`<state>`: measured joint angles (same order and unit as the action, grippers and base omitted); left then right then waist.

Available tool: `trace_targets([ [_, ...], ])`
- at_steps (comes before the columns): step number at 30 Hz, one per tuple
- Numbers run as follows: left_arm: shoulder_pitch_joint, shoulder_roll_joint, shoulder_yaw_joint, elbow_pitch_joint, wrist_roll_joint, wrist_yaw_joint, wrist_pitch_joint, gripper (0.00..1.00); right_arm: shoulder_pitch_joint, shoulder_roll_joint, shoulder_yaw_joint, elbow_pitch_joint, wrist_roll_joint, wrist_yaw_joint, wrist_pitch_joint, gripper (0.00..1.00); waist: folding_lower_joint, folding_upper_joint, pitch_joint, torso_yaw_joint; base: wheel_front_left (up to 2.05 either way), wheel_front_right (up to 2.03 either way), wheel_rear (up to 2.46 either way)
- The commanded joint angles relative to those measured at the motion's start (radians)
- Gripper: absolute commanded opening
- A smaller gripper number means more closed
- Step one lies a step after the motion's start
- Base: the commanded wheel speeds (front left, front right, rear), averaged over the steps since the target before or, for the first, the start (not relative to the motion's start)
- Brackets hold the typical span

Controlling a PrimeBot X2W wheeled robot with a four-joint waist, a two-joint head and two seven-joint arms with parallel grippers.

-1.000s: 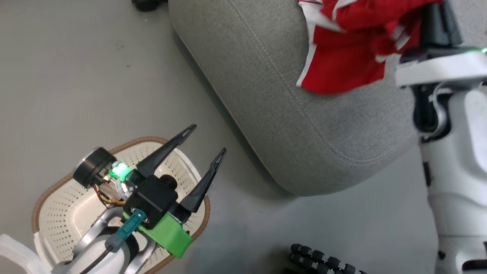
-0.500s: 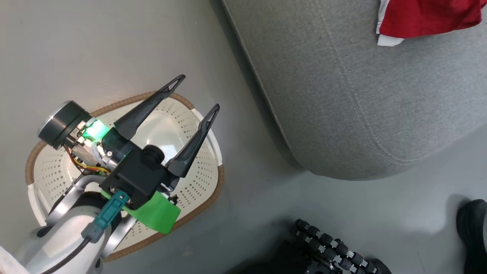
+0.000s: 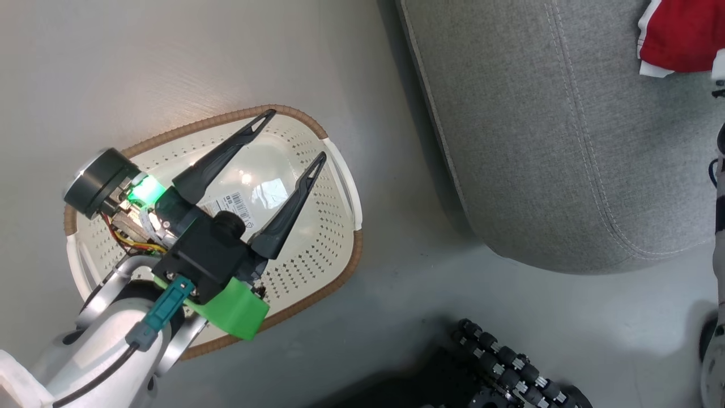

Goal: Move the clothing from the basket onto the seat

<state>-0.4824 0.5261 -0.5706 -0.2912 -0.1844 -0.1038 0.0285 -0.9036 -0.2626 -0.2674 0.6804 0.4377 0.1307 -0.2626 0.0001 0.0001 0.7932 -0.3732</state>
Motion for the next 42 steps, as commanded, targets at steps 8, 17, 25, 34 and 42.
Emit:
trace_targets([
  [8, 0.063, -0.037, -0.009, 0.063, -0.034, 0.042, -0.062, 1.0, 0.202, 0.056, -0.014, -0.147, -0.065, 0.0, -0.003, 1.0, -0.0001, -0.0001, -0.159, -0.005, 0.0, 0.0, 0.0],
  [17, 0.153, -0.097, -0.003, 0.158, -0.091, 0.09, -0.16, 1.0, 0.459, 0.131, 0.011, -0.365, -0.136, 0.0, -0.003, 1.0, -0.0001, -0.0001, -0.348, 0.044, 0.0, 0.0, 0.0],
  [25, 0.212, -0.159, 0.021, 0.275, -0.147, 0.124, -0.261, 1.0, 0.696, 0.181, 0.082, -0.556, -0.209, 0.0, -0.003, 1.0, -0.0001, -0.0001, -0.504, 0.145, 0.0, 0.0, 0.0],
  [34, 0.281, -0.214, 0.153, 0.355, -0.195, 0.2, -0.295, 1.0, 0.823, 0.203, 0.187, -0.694, -0.274, 0.0, 0.043, 1.0, -0.0001, -0.0001, -0.588, 0.247, 0.0, 0.0, 0.0],
  [42, 0.363, -0.274, 0.32, 0.342, -0.166, 0.205, -0.294, 1.0, 0.892, 0.208, 0.227, -0.758, -0.299, 0.0, 0.091, 1.0, -0.0001, -0.0001, -0.647, 0.324, 0.0, 0.0, 0.0],
])
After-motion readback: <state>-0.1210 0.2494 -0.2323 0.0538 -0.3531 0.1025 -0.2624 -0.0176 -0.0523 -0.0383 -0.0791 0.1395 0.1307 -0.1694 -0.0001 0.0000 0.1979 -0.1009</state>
